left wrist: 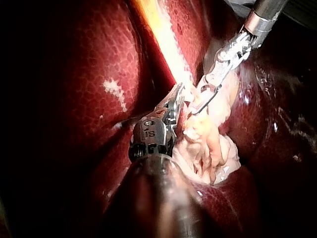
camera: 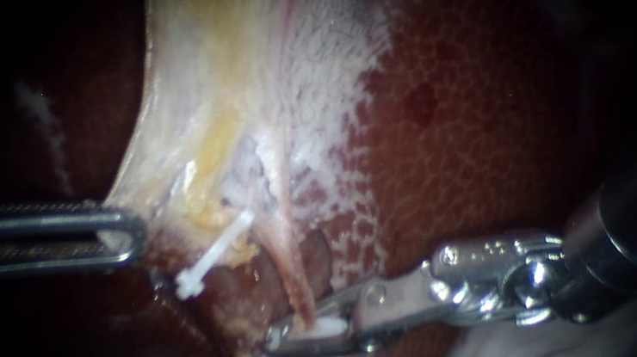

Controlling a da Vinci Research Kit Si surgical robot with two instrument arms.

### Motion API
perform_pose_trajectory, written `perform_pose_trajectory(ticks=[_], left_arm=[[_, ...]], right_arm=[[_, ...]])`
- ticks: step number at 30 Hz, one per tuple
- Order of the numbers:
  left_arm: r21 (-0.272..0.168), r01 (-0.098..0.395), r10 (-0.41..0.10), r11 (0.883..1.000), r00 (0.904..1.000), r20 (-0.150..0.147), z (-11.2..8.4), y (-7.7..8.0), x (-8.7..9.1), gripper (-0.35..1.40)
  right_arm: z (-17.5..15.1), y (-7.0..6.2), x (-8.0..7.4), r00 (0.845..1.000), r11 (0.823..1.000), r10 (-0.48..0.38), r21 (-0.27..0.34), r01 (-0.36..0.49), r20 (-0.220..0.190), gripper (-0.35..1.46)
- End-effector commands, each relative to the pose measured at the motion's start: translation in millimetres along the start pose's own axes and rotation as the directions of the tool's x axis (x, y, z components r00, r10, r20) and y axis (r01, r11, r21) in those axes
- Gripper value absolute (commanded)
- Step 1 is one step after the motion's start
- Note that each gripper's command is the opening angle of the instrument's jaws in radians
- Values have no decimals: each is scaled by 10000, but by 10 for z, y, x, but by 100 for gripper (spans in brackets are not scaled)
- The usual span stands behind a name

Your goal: Going back second clip right tube

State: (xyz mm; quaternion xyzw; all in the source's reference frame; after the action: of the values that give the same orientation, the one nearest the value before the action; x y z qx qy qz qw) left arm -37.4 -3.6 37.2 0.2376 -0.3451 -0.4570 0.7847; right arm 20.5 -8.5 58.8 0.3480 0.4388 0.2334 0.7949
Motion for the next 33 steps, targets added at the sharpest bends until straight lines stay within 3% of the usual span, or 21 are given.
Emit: perform_pose_trajectory(ticks=[1, 2, 6, 9, 19, 33], left_arm=[[-1, 1, -1, 10000, 10000, 0, 0, 0, 0, -35], [-1, 1, -1, 10000, 10000, 0, 0, 0, 0, -35], [-1, 1, -1, 10000, 10000, 0, 0, 0, 0, -35], [0, 0, 0, 10000, 10000, 0, 0, 0, 0, -35], [0, 0, 0, 10000, 10000, -1, -1, 0, 0, -35], [3, -5, 5, 10000, 10000, -2, -2, 0, 1, -35]], right_arm=[[0, 0, 0, 10000, 10000, -2, 34, 3, -71, -35], [0, 0, 0, 9998, 10000, -6, 96, 8, -206, -31], [0, 0, 2, 9972, 9994, 2, 335, 23, -749, 23], [2, 1, 7, 9929, 9981, -379, 443, 431, -1131, 45], [7, 4, 11, 9709, 9789, -1997, 163, 2036, -1319, 59], [-3, 16, 5, 9535, 9619, -2701, 52, 2733, -1339, 60]])
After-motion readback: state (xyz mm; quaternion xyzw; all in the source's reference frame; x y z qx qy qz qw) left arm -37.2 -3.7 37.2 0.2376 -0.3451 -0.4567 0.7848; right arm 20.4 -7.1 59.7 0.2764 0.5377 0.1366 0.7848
